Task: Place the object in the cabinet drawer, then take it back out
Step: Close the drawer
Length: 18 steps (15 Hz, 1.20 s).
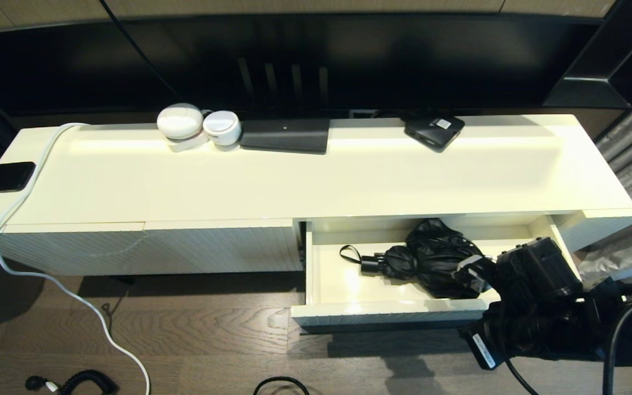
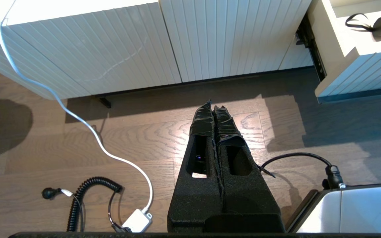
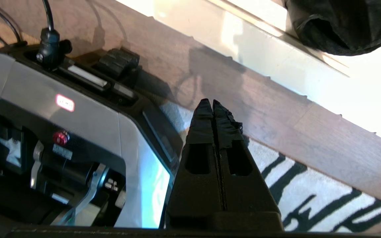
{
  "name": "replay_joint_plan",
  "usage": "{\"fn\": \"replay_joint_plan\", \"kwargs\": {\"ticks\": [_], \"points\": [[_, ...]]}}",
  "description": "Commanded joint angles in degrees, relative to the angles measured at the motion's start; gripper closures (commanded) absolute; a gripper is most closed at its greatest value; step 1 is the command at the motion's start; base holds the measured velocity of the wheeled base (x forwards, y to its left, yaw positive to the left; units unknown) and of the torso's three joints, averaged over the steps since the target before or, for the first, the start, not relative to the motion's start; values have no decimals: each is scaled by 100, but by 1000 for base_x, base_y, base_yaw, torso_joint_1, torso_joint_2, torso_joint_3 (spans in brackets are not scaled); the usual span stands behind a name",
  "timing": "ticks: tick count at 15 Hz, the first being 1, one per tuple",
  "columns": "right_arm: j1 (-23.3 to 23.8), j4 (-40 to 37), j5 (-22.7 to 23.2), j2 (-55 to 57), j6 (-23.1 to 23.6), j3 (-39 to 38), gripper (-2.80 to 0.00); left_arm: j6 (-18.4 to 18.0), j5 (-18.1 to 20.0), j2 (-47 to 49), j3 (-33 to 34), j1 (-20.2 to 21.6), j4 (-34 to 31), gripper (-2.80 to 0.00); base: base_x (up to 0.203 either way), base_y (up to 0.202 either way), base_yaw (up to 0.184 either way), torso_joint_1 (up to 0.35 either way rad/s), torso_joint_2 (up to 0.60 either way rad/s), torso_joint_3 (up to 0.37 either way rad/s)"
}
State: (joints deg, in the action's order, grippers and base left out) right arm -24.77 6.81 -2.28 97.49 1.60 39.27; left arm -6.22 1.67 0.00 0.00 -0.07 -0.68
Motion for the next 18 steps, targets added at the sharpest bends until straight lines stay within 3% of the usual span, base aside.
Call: {"fn": "replay_joint_plan", "kwargs": {"ticks": [1,11,14,18], "points": [[-1,113,-6,-6,7,-131,0,-2,0,0,0,-1,-2,0,0,0,0,0,0,0],[-1,1694,-325,274,7,-667,0,-2,0,0,0,7,-2,0,0,0,0,0,0,0],[-1,2496,-334,456,-16,-955,0,-2,0,0,-9,7,-2,0,0,0,0,0,0,0],[7,2668,-343,517,-11,-1001,0,-2,0,0,0,7,-2,0,0,0,0,0,0,0]]}}
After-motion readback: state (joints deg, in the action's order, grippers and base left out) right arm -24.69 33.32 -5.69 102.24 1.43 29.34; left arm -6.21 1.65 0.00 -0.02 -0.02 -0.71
